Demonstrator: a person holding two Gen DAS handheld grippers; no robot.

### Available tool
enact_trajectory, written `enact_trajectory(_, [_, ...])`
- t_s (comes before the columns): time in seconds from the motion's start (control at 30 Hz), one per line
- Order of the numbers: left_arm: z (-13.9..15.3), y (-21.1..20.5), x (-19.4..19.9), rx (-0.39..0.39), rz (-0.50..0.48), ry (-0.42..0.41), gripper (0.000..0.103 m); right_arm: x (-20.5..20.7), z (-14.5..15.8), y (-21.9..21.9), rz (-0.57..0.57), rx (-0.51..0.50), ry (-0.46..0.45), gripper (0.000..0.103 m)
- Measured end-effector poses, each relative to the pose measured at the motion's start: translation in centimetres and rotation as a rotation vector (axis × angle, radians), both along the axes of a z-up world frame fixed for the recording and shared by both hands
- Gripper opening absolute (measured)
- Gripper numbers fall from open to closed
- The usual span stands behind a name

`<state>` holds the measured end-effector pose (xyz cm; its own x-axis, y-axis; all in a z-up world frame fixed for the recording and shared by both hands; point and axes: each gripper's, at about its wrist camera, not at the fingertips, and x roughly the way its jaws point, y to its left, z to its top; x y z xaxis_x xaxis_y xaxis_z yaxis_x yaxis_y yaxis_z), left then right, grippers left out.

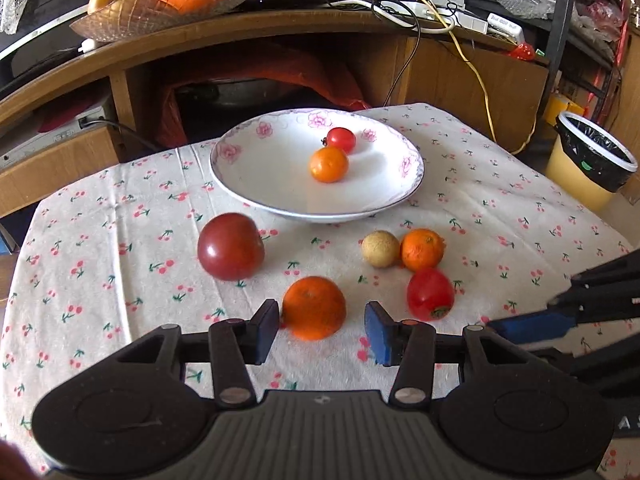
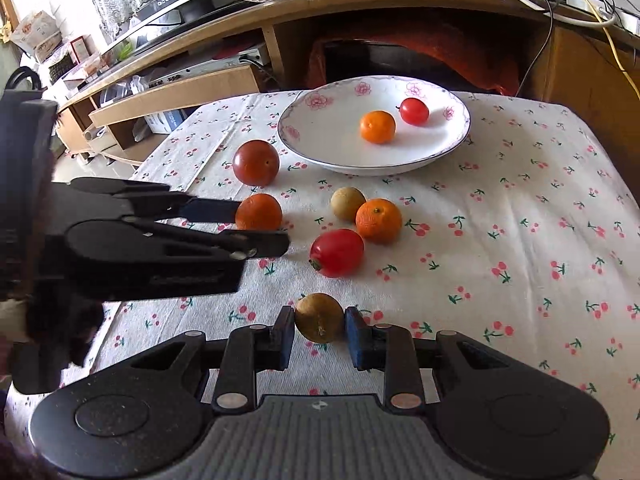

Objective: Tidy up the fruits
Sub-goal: 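Grasp the orange with the left tool while the right tool grasps a brown kiwi, then lift and carry the orange and kiwi over the white bowl with both tools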

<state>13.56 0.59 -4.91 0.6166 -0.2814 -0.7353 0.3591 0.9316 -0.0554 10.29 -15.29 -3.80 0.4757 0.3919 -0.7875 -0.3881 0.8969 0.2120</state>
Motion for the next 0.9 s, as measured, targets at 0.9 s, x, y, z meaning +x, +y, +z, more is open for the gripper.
enact_trajectory(0.9, [0.4,-0.6,-4.4,0.078,-0.117,0.006,0.058,-0.2,0.1,-0.8,0.064,-0.083,-0.034,0.046])
